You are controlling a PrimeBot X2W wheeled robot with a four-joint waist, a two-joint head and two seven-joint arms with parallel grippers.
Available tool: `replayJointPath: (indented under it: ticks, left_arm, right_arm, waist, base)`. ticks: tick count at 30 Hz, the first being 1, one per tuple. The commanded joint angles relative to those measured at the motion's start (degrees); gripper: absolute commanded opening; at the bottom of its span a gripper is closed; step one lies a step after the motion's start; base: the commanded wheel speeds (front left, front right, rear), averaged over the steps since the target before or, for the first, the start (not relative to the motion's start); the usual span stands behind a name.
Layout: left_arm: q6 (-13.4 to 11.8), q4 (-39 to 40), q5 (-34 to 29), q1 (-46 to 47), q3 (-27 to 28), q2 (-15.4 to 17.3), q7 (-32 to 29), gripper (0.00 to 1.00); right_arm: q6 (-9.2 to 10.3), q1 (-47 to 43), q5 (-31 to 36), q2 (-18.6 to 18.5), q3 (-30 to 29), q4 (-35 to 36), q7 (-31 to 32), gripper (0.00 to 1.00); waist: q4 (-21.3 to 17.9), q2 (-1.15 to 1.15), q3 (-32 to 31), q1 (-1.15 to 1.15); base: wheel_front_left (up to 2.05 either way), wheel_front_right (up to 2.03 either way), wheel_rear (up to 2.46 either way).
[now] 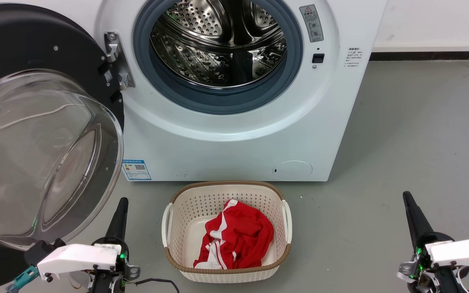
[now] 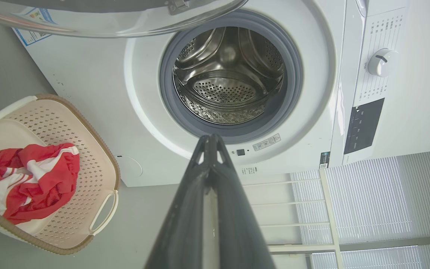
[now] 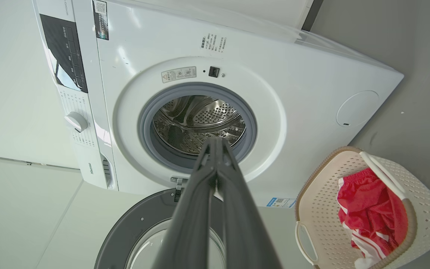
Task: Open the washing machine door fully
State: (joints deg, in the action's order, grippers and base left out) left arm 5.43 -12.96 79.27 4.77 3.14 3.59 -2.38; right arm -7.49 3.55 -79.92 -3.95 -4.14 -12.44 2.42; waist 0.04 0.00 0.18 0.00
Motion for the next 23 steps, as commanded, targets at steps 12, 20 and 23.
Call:
replayJointPath:
  ticks: [12, 20, 23]
  left_arm:
    - [1.2, -0.5, 7.0, 1.3, 1.5, 0.0, -1.9, 0.0]
    - [1.8, -0.8, 10.4, 1.6, 2.1, -0.1, -2.8, 0.0]
    - [1.9, -0.9, 11.7, 1.6, 2.3, -0.1, -3.1, 0.0]
  right_arm:
    - [-0.01, 2.0, -7.0, -0.1, -0.5, -0.7, 1.6, 0.0]
    - [0.0, 2.6, -10.3, 0.0, -0.8, -1.2, 2.4, 0.0]
    - [0.0, 2.7, -11.5, 0.0, -0.9, -1.3, 2.7, 0.0]
  waist:
    - [0.0, 0.0, 0.0, 0.0]
    - [0.0, 0.0, 0.0, 0.0]
    - [0.0, 0.0, 0.0, 0.0]
  base:
    - [0.0, 0.0, 0.0]
    - [0.0, 0.0, 0.0]
    - [0.0, 0.0, 0.0]
